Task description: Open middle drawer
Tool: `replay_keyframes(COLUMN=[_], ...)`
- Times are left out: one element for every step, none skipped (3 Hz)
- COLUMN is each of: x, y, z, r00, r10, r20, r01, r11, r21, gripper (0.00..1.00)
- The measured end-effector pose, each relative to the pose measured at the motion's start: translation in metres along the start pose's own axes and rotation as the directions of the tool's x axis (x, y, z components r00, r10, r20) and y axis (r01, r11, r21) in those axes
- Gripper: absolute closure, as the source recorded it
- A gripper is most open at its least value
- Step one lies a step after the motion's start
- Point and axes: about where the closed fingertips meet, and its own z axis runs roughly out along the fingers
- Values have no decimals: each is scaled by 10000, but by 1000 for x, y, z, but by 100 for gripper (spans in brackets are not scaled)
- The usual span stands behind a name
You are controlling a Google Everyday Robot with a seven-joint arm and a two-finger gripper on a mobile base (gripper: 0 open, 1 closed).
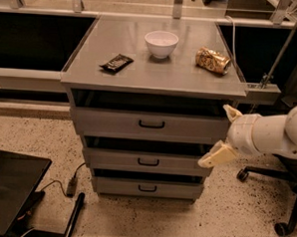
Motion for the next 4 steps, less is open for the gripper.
replay_keyframes(x=[32, 32, 38, 47], y=[3, 4, 24, 68], z=[13, 13, 38, 96], r00=[9991, 9992, 9997, 9985], r10=[290, 272, 159, 213], r20=[294, 283, 188, 502], r01=[-286, -267, -148, -135], r11=[9995, 9995, 9983, 9884], r21=[-139, -156, -560, -1512], gripper=[0, 0, 0, 0])
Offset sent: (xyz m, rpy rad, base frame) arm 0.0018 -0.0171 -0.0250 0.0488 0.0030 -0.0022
